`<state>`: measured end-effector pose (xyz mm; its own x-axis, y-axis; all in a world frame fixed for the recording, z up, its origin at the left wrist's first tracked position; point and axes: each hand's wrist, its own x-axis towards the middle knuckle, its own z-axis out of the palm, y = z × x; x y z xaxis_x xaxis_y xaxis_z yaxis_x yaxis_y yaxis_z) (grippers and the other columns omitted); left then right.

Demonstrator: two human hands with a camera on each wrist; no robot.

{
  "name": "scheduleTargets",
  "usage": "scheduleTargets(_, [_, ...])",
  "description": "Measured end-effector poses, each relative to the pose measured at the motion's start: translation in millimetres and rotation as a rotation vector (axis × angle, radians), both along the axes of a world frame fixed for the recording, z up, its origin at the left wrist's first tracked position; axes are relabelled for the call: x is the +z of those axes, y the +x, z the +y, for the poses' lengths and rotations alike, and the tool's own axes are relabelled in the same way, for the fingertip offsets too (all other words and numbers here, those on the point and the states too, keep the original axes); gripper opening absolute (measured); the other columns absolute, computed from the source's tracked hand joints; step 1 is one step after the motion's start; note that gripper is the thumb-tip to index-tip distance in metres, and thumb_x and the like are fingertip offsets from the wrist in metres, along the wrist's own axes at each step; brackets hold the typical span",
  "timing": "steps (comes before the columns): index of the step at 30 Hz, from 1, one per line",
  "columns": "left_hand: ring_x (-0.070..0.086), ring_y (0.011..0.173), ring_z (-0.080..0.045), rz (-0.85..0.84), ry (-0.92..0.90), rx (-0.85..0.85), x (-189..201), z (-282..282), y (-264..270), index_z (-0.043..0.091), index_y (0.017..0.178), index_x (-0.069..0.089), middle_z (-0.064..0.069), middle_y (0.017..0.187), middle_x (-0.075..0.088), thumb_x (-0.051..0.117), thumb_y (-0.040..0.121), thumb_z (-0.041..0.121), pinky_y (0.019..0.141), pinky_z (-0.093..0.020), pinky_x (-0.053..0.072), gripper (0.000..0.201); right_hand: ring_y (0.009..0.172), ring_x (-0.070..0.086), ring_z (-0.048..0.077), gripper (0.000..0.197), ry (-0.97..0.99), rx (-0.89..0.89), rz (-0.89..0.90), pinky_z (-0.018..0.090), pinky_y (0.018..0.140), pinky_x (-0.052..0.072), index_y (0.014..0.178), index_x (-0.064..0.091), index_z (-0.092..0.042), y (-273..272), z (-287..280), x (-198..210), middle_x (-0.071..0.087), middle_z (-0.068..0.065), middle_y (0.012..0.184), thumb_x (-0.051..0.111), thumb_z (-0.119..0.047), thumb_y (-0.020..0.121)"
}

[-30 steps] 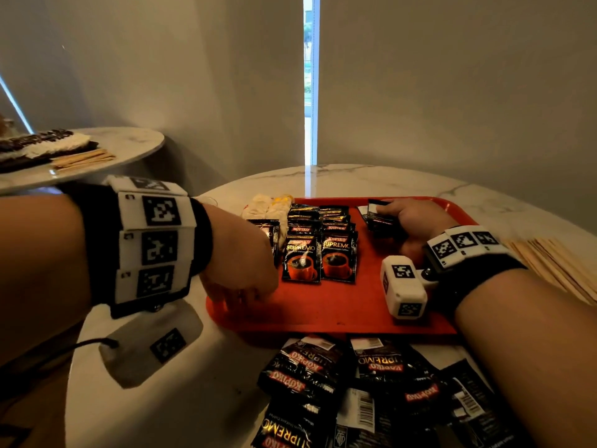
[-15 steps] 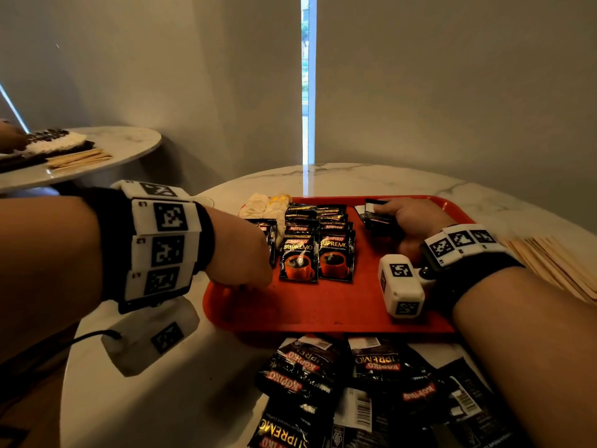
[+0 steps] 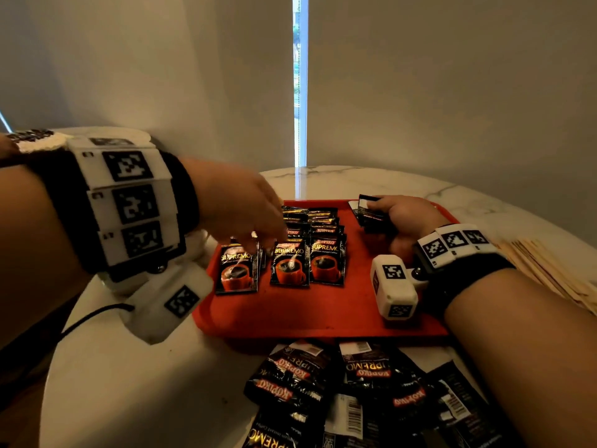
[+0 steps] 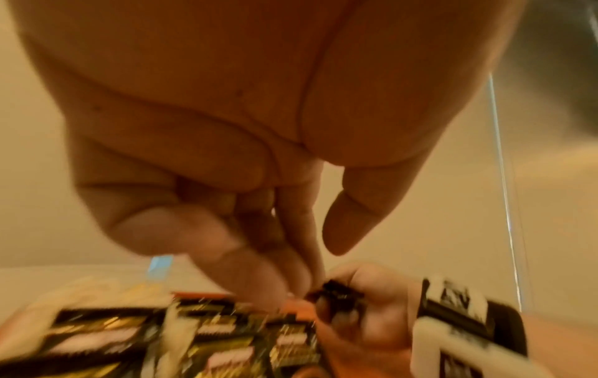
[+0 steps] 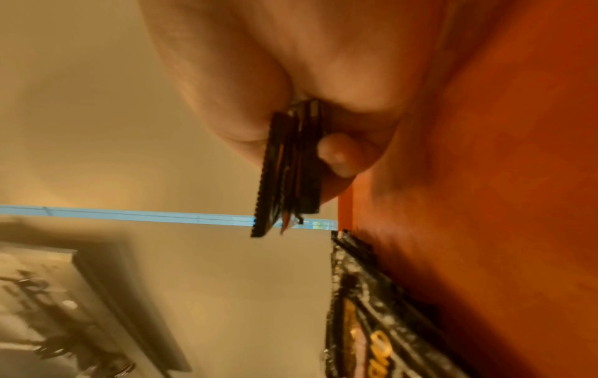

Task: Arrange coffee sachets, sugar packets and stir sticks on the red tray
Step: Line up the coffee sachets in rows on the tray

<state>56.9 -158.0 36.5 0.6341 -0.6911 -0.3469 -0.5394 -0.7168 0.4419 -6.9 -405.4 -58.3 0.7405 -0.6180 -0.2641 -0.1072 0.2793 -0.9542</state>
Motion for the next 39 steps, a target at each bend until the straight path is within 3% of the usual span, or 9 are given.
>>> scheduleTargets(6, [0.064, 0.081, -0.012, -0.130, -0.450, -0.058, 8, -17, -7, 0.037, 0.100, 0.067, 0.005, 0.095, 0.068, 0.076, 0.084, 0.024, 0.075, -0.038, 0.057, 0.023, 0.061, 0.065, 0.015, 0.031, -0.077, 0.137, -0.103, 0.023, 0.041, 0.039, 0.129, 0.059, -0.015, -6, 19, 34, 0.068, 0.011, 0.095, 0.054, -0.010, 0.100])
scheduleTargets(10, [0.064, 0.099, -0.007, -0.234, -0.454, -0.106, -1, -26, -14, 0.051, 0.112, 0.063, 0.018, 0.113, 0.062, 0.081, 0.078, 0.032, 0.088, -0.035, 0.055, 0.042, 0.053, 0.060, 0.010, 0.025, -0.010, 0.321, -0.129, 0.018, 0.037, 0.037, 0.122, 0.062, -0.008, -7, 38, 42, 0.067, 0.006, 0.081, 0.047, -0.014, 0.102])
scheduleTargets(12, [0.065, 0.097, -0.005, -0.270, -0.454, -0.106, -5, -29, -15, 0.054, 0.108, 0.065, 0.019, 0.101, 0.067, 0.079, 0.079, 0.034, 0.088, -0.031, 0.054, 0.038, 0.051, 0.059, 0.010, 0.022, 0.015, 0.423, -0.144, 0.017, 0.035, 0.039, 0.105, 0.065, -0.005, -9, 46, 44, 0.063, 0.007, 0.079, 0.046, -0.015, 0.101])
scheduleTargets(16, [0.066, 0.080, -0.006, -0.209, -0.520, -0.091, -12, -31, -14, 0.050, 0.094, 0.072, 0.022, 0.080, 0.071, 0.079, 0.080, 0.030, 0.087, -0.036, 0.055, 0.025, 0.050, 0.054, 0.009, 0.025, 0.008, 0.484, -0.138, 0.016, 0.036, 0.033, 0.102, 0.062, -0.005, -7, 52, 44, 0.062, 0.003, 0.074, 0.042, -0.020, 0.102])
scheduleTargets(20, [0.059, 0.064, 0.002, -0.262, -0.569, -0.061, -13, -30, -13, 0.040, 0.085, 0.074, 0.012, 0.081, 0.071, 0.078, 0.082, 0.032, 0.065, -0.024, 0.046, 0.010, 0.050, 0.048, 0.009, 0.027, 0.045, 0.480, -0.143, 0.017, 0.037, 0.030, 0.112, 0.054, -0.011, -5, 58, 43, 0.053, 0.001, 0.074, 0.042, -0.035, 0.104])
scheduleTargets(25, [0.065, 0.073, -0.008, -0.282, -0.631, -0.040, -10, -28, -13, 0.031, 0.080, 0.070, 0.009, 0.078, 0.070, 0.081, 0.079, 0.029, 0.068, -0.028, 0.052, 0.011, 0.052, 0.054, 0.013, 0.042, 0.146, 0.416, -0.134, 0.020, 0.037, 0.038, 0.105, 0.056, -0.008, -2, 61, 44, 0.059, 0.004, 0.068, 0.047, -0.049, 0.101])
scheduleTargets(31, [0.054, 0.050, 0.006, -0.279, -0.640, -0.015, -6, -23, -15, 0.026, 0.082, 0.071, 0.018, 0.058, 0.064, 0.082, 0.078, 0.027, 0.048, -0.010, 0.039, 0.012, 0.048, 0.055, 0.014, 0.041, 0.236, 0.346, -0.175, 0.021, 0.037, 0.044, 0.109, 0.054, -0.007, 2, 64, 40, 0.057, 0.008, 0.072, 0.051, -0.047, 0.101])
scheduleTargets(36, [0.070, 0.074, -0.020, -0.287, -0.745, 0.064, 4, -9, -11, 0.028, 0.083, 0.067, 0.003, 0.080, 0.072, 0.077, 0.085, 0.021, 0.075, -0.044, 0.061, 0.012, 0.057, 0.054, 0.013, 0.030, 0.206, 0.339, -0.169, 0.018, 0.036, 0.041, 0.124, 0.055, -0.007, 1, 59, 35, 0.056, 0.007, 0.076, 0.051, -0.027, 0.103])
scheduleTargets(39, [0.070, 0.073, -0.015, -0.309, -0.757, 0.122, 13, 3, -6, 0.028, 0.087, 0.064, 0.000, 0.087, 0.073, 0.071, 0.090, 0.017, 0.072, -0.038, 0.063, 0.014, 0.061, 0.050, 0.013, 0.021, 0.206, 0.330, -0.154, 0.016, 0.038, 0.041, 0.100, 0.055, -0.005, 2, 55, 32, 0.055, 0.008, 0.073, 0.050, -0.025, 0.103])
